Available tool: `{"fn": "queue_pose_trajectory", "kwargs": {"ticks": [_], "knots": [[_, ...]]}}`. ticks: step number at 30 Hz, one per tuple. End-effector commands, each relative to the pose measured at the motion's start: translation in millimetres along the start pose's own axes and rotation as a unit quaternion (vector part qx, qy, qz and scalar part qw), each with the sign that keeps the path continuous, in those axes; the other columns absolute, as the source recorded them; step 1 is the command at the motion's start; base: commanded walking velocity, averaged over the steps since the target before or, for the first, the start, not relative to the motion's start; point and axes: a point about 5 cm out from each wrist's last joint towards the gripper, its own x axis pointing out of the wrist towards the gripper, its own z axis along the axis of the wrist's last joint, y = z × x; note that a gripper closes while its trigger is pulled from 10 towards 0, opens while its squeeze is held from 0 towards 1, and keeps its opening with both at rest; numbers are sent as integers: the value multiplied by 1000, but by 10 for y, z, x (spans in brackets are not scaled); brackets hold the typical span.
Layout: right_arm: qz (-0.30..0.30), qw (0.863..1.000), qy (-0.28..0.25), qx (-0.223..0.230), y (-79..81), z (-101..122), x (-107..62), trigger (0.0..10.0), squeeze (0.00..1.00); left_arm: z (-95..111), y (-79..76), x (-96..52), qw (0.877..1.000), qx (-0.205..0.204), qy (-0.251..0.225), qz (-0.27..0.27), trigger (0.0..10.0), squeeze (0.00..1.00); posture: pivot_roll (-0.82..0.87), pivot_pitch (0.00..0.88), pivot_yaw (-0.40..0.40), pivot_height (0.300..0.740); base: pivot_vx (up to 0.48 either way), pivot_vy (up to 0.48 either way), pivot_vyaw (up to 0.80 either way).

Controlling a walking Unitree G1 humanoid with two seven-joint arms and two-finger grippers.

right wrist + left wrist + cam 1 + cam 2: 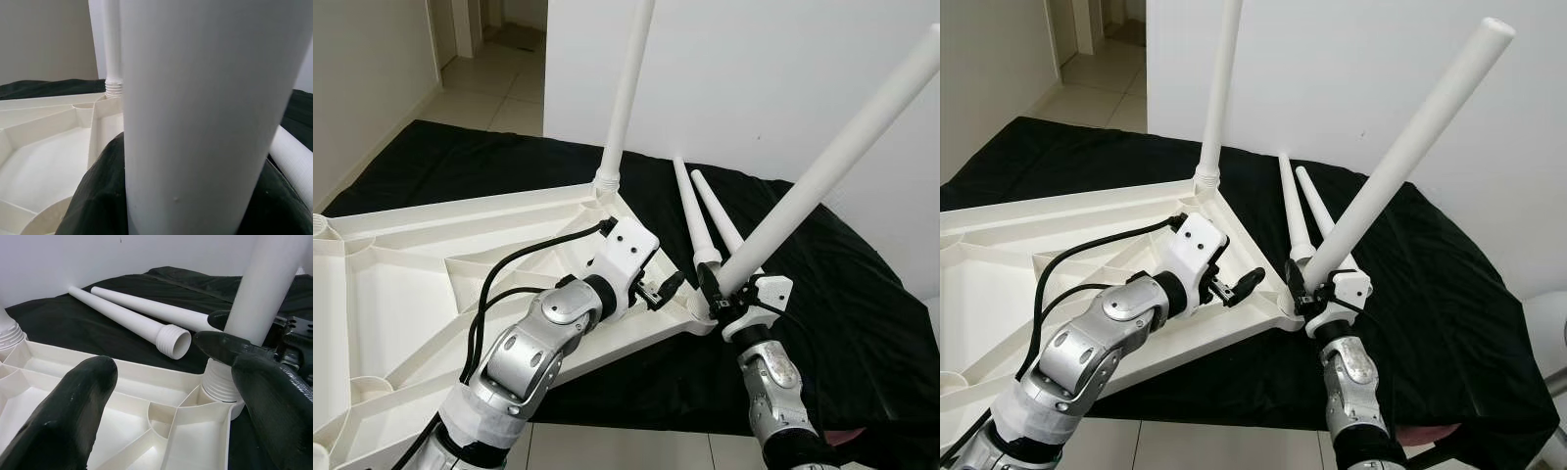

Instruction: Building children table

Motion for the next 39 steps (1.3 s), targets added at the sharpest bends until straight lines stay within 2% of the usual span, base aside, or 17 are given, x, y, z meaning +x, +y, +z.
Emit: {"fn": "queue_pose_trajectory", "kwargs": {"ticks": [1, 4, 7, 9, 26, 31, 34, 35, 36, 37, 39], "knots": [[-41, 985, 167, 15, -92, -544, -329, 10000, 0, 42, -58, 5, 999, 5, -4, -33, 10000, 0, 47, 0, -104, 740, 0, 0, 0], [-39, 983, 177, 26, -108, -545, -295, 10000, 0, 44, -59, 6, 999, 5, -4, -33, 10000, 0, 46, 0, -104, 740, 0, 0, 0], [-35, 979, 198, 14, -122, -567, -266, 10000, 0, 46, -58, 7, 999, 5, -4, -33, 10000, 0, 48, 0, -106, 740, 0, 0, 0], [-28, 975, 219, -11, -133, -584, -239, 10000, 0, 48, -53, 8, 999, 6, -4, -31, 10000, 0, 48, 0, -106, 740, 0, 0, 0], [-2, 969, 247, -29, -110, -623, -221, 10000, 0, 58, -51, 8, 1000, 4, -6, -27, 10000, 0, 48, 0, -115, 740, 0, 0, 0], [-9, 974, 224, -6, -89, -639, -290, 10000, 0, 61, -44, 11, 1000, 5, -6, -25, 10000, 0, 47, 0, -116, 740, 0, 0, 0], [-41, 979, 195, 50, -95, -641, -347, 10000, 0, 60, -49, 10, 1000, 5, -7, -26, 10000, 0, 42, 0, -111, 740, 0, 0, 0], [-41, 979, 195, 50, -95, -641, -347, 10000, 0, 60, -49, 10, 1000, 5, -7, -26, 10000, 0, 42, 0, -111, 740, 0, 0, 0], [-57, 977, 189, 78, -98, -650, -367, 10000, 0, 61, -53, 11, 1000, 5, -6, -26, 10000, 0, 41, 0, -110, 740, 0, 0, 0], [-57, 977, 189, 78, -98, -650, -367, 10000, 0, 61, -53, 11, 1000, 5, -6, -26, 10000, 0, 41, 0, -110, 740, 0, 0, 0], [-78, 975, 174, 114, -102, -659, -404, 10000, 0, 61, -55, 11, 1000, 5, -6, -27, 10000, 0, 42, 0, -110, 740, 0, 0, 0]]}}
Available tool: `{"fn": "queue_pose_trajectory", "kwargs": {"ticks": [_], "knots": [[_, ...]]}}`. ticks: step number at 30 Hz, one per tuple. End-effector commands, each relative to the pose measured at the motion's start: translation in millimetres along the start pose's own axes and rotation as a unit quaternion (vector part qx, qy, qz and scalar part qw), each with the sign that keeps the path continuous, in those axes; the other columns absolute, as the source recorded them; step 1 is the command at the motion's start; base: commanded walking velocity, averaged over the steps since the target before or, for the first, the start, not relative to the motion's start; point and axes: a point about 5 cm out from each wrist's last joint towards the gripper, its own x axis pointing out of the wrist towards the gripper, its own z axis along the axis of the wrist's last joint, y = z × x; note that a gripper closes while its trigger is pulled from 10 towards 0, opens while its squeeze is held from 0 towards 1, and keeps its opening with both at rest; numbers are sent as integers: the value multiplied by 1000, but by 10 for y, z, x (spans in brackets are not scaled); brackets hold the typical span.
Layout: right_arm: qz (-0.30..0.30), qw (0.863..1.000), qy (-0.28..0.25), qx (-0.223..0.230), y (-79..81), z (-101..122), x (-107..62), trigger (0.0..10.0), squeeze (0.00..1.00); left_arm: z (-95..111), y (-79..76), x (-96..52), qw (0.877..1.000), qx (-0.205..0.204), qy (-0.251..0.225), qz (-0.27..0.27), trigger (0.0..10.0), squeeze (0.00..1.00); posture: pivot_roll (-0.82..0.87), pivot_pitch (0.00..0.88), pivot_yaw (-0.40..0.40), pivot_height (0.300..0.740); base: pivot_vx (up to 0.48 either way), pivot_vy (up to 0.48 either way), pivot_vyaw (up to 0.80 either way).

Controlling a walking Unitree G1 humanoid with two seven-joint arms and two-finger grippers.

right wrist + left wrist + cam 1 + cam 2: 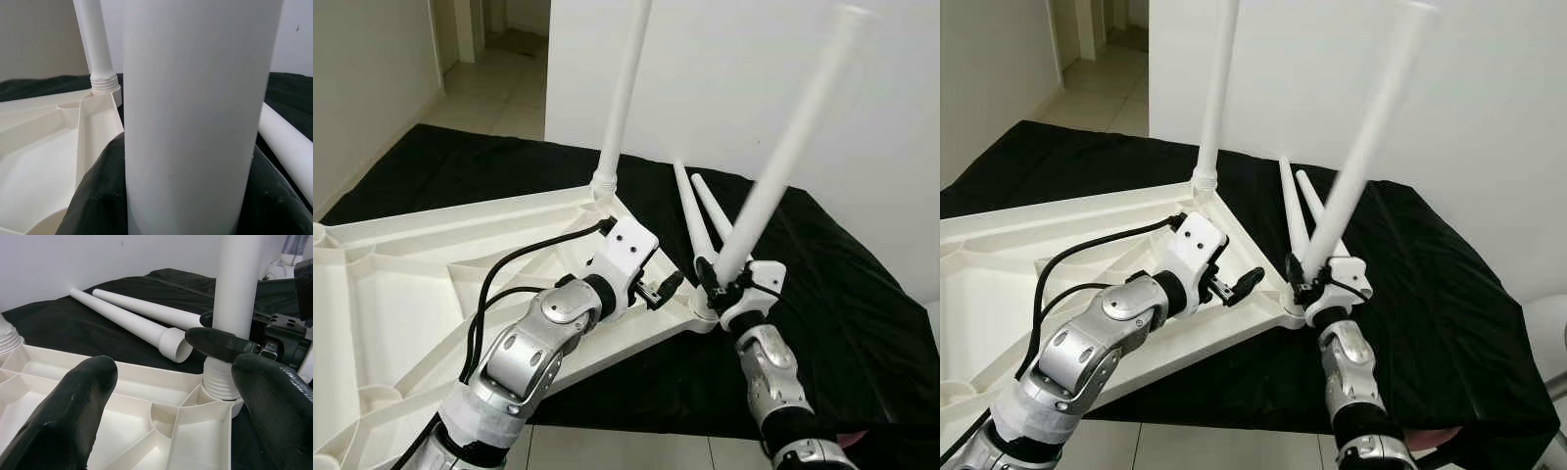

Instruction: Building children table

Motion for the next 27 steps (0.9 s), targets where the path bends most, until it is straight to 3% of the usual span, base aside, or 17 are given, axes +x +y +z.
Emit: {"fn": "queue_pose_trajectory", "kwargs": {"ticks": [1, 6, 15, 27], "knots": [[-62, 984, 153, 62, -127, -639, -463, 10000, 0, 48, -55, 7, 1000, 6, -5, -27, 10000, 0, 42, 0, -110, 740, 0, 0, 0], [-65, 985, 146, 63, -127, -646, -495, 10000, 0, 48, -54, 4, 1000, 6, -4, -26, 10000, 0, 42, 0, -110, 740, 0, 0, 0], [-12, 990, 138, -35, -65, -636, -554, 10000, 0, 48, -41, 4, 1000, 7, -4, -24, 10000, 0, 47, 0, -108, 740, 0, 0, 0], [19, 986, 145, -80, -118, -674, -720, 10000, 0, 60, -30, 2, 1000, 10, -6, -22, 10000, 0, 44, 0, -101, 740, 0, 0, 0]]}}
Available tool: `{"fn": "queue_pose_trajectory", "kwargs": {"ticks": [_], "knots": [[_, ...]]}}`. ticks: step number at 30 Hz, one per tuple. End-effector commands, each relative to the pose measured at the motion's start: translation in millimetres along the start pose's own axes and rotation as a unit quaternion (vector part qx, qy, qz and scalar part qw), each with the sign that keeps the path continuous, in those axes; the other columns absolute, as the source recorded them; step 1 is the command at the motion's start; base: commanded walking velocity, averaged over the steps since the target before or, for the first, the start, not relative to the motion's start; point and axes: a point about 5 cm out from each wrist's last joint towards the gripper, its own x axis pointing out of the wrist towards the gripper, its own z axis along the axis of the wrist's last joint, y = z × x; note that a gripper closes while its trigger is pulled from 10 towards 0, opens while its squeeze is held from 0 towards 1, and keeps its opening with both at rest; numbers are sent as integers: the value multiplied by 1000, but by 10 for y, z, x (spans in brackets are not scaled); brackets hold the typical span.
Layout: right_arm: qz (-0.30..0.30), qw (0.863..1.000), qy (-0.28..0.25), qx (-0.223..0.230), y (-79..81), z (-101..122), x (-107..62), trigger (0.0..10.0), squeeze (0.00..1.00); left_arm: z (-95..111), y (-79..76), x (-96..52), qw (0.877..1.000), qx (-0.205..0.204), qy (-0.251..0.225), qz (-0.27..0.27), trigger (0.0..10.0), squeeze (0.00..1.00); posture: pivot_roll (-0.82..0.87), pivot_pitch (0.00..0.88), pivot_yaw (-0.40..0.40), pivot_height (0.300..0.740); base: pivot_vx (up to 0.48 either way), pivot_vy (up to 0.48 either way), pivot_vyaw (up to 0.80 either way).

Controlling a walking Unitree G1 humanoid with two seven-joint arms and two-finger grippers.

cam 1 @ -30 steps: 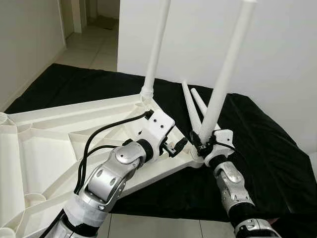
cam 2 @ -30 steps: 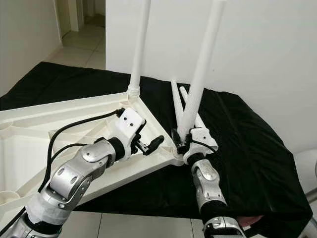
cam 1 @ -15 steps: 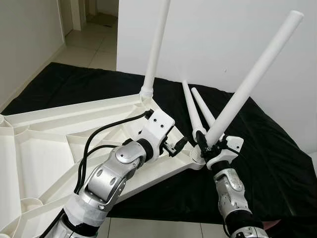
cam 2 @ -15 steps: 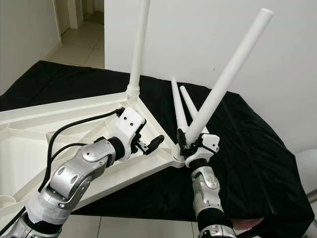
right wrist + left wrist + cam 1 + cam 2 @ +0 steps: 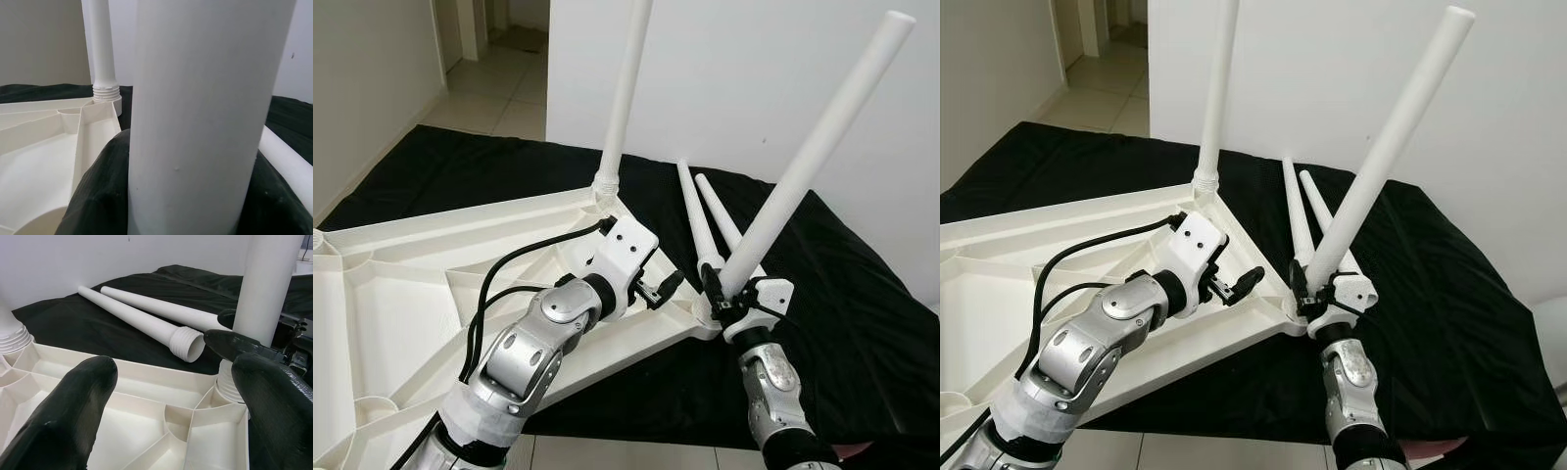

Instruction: Building children table

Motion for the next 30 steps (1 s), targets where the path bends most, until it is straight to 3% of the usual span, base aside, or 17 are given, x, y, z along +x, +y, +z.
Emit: {"fn": "queue_pose_trajectory", "kwargs": {"ticks": [1, 9, 16, 21, 24, 30], "knots": [[10, 983, 184, -12, -26, -617, -592, 10000, 0, 62, -38, 5, 1000, 8, -7, -24, 10000, 0, 44, 0, -101, 740, 0, 0, 0], [30, 981, 184, -55, -1, -636, -655, 10000, 0, 66, -38, 7, 1000, 9, -6, -26, 10000, 0, 42, 0, -94, 740, 0, 0, 0], [30, 981, 187, -53, -3, -650, -685, 10000, 0, 66, -39, 9, 1000, 9, -6, -26, 10000, 0, 43, 0, -95, 740, 0, 0, 0], [-6, 983, 185, -13, -82, -644, -668, 10000, 0, 70, -39, 8, 1000, 10, -6, -26, 10000, 0, 44, 0, -96, 740, 0, 0, 0], [-36, 983, 176, 36, -117, -628, -633, 10000, 0, 74, -36, 9, 1000, 11, -7, -25, 10000, 0, 44, 0, -96, 740, 0, 0, 0], [-45, 987, 148, 41, -140, -544, -570, 10000, 0, 79, -39, 19, 1000, 11, -8, -26, 10000, 0, 39, 0, -96, 740, 0, 0, 0]]}}
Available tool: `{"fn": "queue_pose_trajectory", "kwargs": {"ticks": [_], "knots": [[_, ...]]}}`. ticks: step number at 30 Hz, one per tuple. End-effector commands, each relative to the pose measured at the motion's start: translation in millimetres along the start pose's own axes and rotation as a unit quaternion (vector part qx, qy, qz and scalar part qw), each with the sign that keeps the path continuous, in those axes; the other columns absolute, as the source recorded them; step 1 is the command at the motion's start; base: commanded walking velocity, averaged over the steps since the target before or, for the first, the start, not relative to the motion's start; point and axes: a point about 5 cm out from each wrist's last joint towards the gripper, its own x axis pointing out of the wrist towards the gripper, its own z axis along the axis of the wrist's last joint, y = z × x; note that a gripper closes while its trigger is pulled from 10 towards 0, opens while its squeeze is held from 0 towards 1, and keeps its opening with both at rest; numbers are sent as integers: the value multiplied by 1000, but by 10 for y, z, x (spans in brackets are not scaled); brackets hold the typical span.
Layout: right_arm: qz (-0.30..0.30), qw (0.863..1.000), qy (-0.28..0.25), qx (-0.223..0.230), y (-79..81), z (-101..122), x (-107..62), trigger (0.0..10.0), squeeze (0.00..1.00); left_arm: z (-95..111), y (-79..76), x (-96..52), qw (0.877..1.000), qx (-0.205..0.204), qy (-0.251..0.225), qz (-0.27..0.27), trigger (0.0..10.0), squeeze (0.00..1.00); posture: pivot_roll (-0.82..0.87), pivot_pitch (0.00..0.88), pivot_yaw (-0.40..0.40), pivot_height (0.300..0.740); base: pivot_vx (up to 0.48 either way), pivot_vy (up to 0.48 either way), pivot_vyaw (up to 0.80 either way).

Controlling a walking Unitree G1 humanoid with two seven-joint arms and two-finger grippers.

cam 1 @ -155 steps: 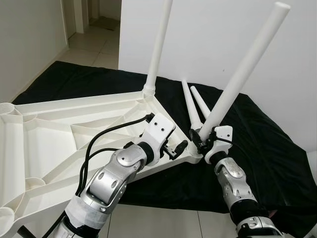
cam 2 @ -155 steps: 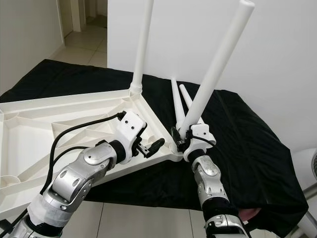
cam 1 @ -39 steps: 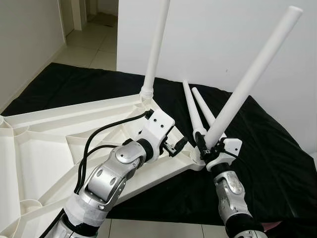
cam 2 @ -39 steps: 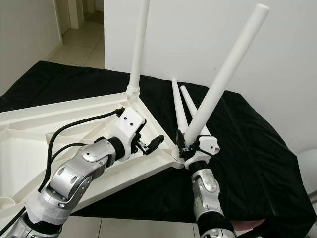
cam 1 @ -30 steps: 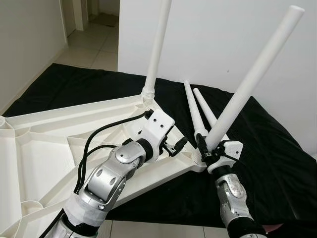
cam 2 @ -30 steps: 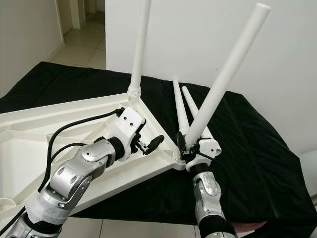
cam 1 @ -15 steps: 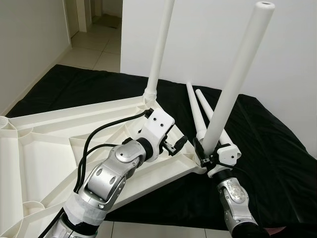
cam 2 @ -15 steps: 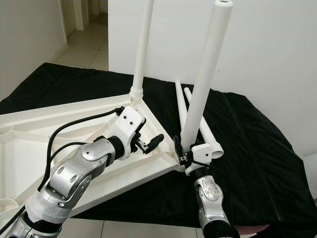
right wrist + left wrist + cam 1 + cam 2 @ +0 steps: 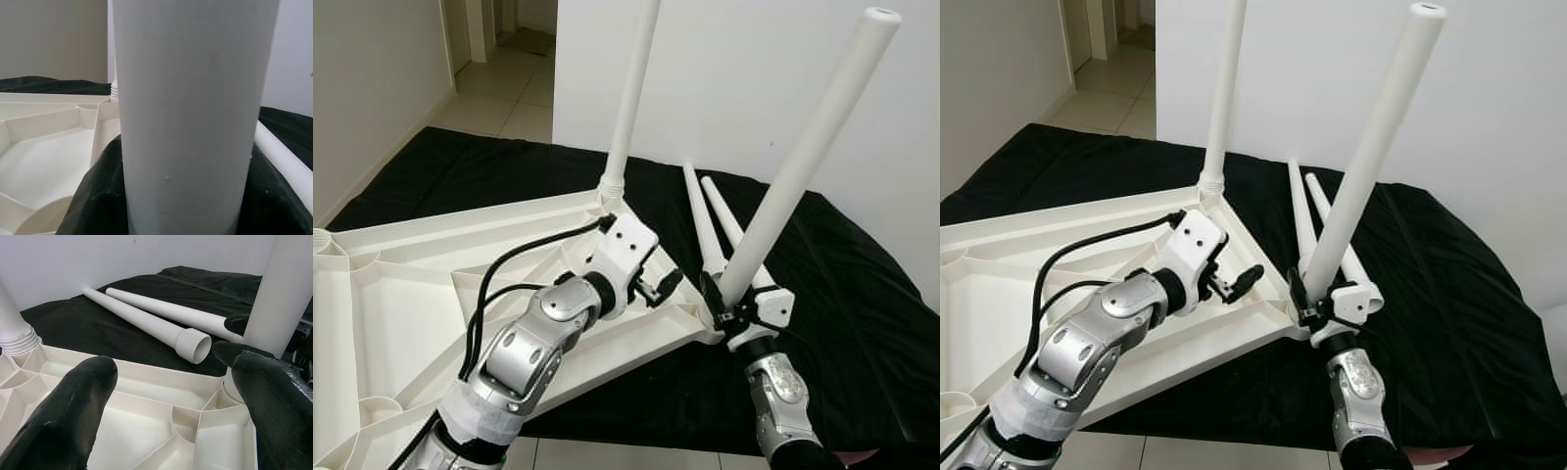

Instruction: Building children table

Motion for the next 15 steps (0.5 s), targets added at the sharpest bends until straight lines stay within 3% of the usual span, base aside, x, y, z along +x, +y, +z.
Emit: {"fn": "queue_pose_trajectory", "kwargs": {"ticks": [1, 8, 15], "knots": [[-60, 981, 173, 65, -63, -573, -536, 10000, 0, 54, -52, 16, 1000, 7, -6, -27, 10000, 0, 39, 0, -96, 740, 0, 0, 0], [-63, 975, 205, 57, -67, -678, -720, 10000, 0, 57, -49, 18, 1000, 7, -7, -25, 10000, 0, 41, 0, -99, 740, 0, 0, 0], [-65, 977, 191, 69, -72, -653, -699, 10000, 0, 59, -50, 17, 1000, 8, -7, -26, 10000, 0, 38, 0, -95, 740, 0, 0, 0]]}}
